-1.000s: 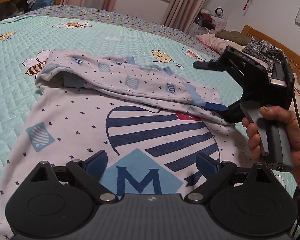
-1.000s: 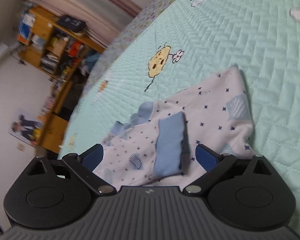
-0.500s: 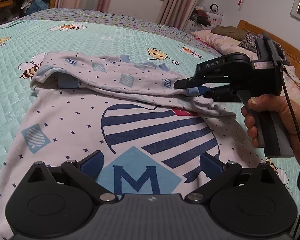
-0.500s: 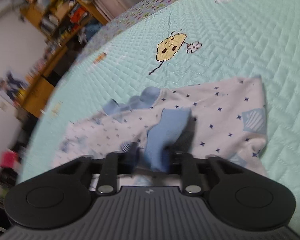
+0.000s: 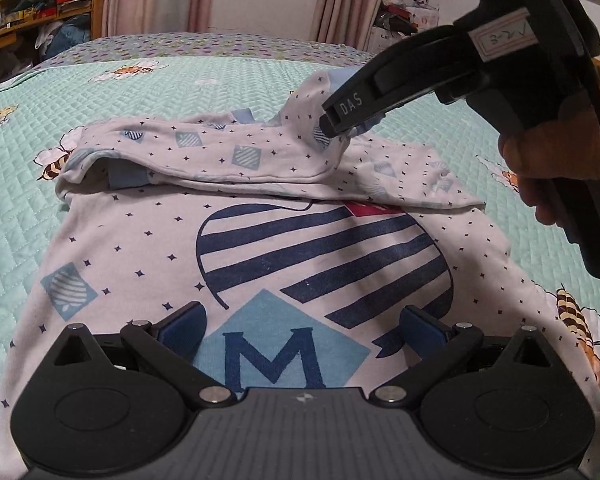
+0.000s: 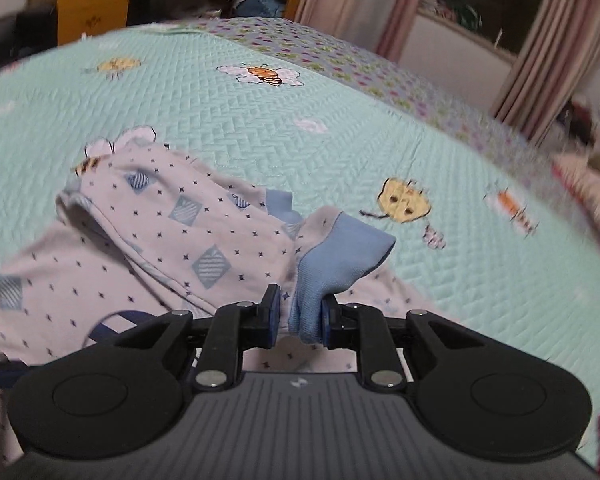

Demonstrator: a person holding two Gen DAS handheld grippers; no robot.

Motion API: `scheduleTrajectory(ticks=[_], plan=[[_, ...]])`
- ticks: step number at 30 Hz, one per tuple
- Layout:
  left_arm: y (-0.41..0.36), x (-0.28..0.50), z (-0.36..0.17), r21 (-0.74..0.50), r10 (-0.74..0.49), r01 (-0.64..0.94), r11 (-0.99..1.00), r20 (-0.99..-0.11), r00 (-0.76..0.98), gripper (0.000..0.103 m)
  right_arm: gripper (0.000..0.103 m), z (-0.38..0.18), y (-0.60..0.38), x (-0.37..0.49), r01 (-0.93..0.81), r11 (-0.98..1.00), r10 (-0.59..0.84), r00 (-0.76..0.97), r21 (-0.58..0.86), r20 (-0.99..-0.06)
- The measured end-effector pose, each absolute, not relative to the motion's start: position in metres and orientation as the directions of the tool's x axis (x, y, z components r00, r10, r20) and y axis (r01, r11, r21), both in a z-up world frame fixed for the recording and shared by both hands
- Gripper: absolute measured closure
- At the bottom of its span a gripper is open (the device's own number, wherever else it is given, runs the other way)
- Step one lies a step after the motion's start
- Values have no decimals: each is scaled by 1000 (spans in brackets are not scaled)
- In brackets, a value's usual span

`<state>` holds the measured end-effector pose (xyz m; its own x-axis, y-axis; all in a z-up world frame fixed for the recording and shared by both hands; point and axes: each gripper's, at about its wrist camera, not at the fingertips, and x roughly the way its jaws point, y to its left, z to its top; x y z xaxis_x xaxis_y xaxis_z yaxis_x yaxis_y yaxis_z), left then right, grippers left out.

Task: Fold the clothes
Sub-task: 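Lift the sleeve by its blue cuff off the shirt with the right gripper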

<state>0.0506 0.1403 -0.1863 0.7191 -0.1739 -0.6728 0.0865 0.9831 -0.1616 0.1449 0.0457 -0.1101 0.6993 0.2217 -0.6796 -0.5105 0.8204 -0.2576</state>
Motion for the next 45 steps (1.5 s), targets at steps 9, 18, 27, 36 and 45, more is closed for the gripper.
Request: scheduleTrajectory(ticks=[9, 18, 27, 36, 45], plan=[[141, 53, -186, -164, -176, 87, 983, -676, 716, 1, 82, -112, 30, 154, -436, 840, 134, 745, -324, -654], [141, 55, -186, -163, -176, 87, 983, -679, 713, 1, 82, -113, 17, 159, -411, 850, 110, 750, -329, -652], [141, 55, -186, -158, -173, 87, 984, -681, 712, 1, 81, -114, 16, 159, -409, 849, 106, 752, -335, -650], [143, 55, -185, -163, -176, 87, 983, -681, 711, 1, 81, -116, 19, 160, -410, 844, 96, 750, -346, -655], [154, 56, -181, -222, -210, 75, 972, -683, 700, 1, 81, -119, -33, 166, -348, 937, 273, 670, 33, -691]])
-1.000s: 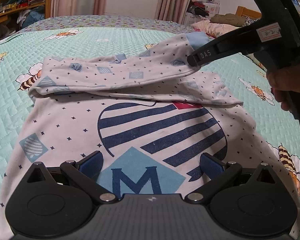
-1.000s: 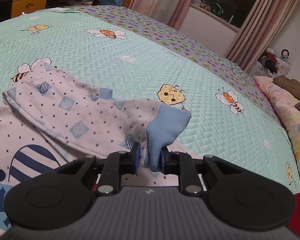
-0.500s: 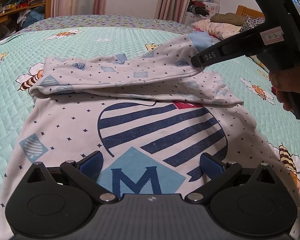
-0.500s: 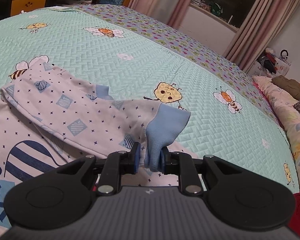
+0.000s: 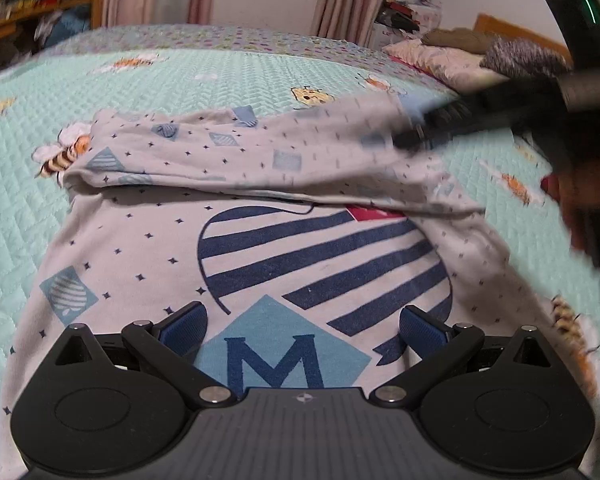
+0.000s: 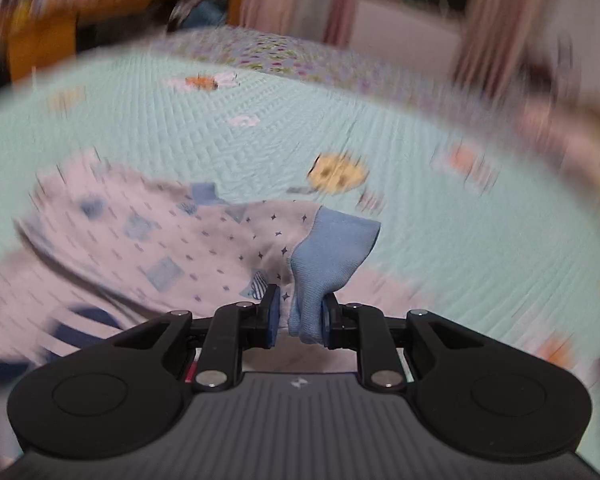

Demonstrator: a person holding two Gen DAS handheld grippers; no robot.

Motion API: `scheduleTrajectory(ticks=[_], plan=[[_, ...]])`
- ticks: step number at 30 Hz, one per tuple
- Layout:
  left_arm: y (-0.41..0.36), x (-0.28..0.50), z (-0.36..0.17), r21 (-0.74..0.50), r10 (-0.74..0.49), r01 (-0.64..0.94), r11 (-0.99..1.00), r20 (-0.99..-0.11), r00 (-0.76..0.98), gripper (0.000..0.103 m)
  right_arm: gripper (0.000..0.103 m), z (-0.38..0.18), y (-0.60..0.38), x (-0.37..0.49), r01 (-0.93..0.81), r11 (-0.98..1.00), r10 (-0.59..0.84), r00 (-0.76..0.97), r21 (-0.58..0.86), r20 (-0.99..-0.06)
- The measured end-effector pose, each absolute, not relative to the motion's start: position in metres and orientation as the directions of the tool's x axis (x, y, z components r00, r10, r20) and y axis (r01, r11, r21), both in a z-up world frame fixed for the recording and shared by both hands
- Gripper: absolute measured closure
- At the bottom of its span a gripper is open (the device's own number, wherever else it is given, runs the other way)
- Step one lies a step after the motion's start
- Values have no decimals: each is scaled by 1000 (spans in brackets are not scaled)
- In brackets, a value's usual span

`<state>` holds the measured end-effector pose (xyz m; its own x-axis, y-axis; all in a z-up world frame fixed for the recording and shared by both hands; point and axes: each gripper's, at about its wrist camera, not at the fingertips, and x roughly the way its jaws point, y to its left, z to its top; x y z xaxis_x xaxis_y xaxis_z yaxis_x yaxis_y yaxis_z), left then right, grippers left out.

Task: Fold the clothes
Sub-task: 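Lift the sleeve by its blue cuff off the shirt with the right gripper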

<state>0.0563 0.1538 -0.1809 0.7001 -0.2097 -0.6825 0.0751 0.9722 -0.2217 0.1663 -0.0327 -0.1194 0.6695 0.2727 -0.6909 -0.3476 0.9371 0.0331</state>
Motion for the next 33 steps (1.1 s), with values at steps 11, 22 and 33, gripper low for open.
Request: scheduleTrajectory(ticks=[11, 22, 33], plan=[[220, 52, -147, -322, -149, -87, 943, -639, 754, 8, 53, -193, -117, 182, -92, 683, 632, 572, 724, -523], [242, 59, -135, -252, -30, -173, 952, -641, 767, 8, 78, -191, -117, 181, -32, 599, 665, 577, 800, -474], [257, 93, -150, -4, 136, -184, 983, -655, 744, 7, 90, -178, -122, 173, -2, 420, 722, 607, 907, -333]])
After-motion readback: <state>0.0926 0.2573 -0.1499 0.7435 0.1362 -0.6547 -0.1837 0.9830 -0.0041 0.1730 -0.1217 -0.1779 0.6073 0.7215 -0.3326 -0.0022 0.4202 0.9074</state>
